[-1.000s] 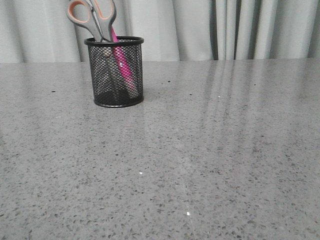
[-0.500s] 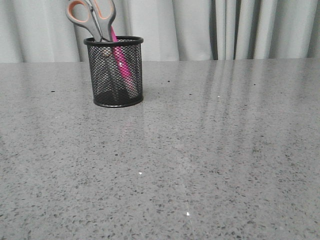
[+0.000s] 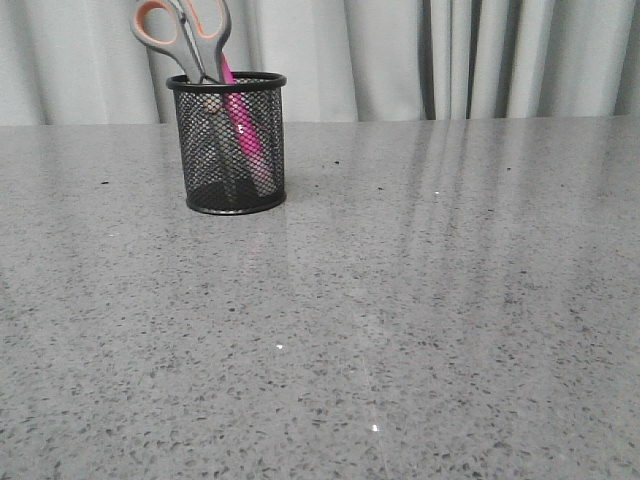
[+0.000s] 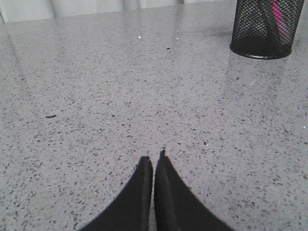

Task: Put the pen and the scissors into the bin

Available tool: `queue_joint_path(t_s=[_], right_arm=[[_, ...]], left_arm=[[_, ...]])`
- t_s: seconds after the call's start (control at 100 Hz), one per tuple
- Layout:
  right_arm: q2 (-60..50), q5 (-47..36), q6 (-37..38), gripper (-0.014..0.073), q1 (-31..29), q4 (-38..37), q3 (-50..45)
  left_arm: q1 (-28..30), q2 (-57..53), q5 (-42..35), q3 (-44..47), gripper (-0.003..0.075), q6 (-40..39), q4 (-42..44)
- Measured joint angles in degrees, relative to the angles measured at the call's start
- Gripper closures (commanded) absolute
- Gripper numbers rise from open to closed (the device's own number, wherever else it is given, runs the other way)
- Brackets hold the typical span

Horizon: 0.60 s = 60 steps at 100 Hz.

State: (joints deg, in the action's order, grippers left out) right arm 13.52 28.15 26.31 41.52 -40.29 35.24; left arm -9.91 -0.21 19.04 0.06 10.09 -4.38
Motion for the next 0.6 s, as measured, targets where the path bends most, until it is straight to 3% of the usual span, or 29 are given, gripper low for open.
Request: queue_joint_path(t_s=[0.31, 0.6], right_arm=[[0.0, -0.5, 0.1, 0.0652, 0.0, 0.0, -3.4], [-0.6, -2.9, 0.1, 0.0652, -1.0, 0.0, -18.9]], left_arm=[[0.0, 0.0, 0.0, 0.0, 0.0739, 0.0, 0.0], [0.0, 0.0, 0.0, 0.0, 0.0739, 0.0, 0.0]])
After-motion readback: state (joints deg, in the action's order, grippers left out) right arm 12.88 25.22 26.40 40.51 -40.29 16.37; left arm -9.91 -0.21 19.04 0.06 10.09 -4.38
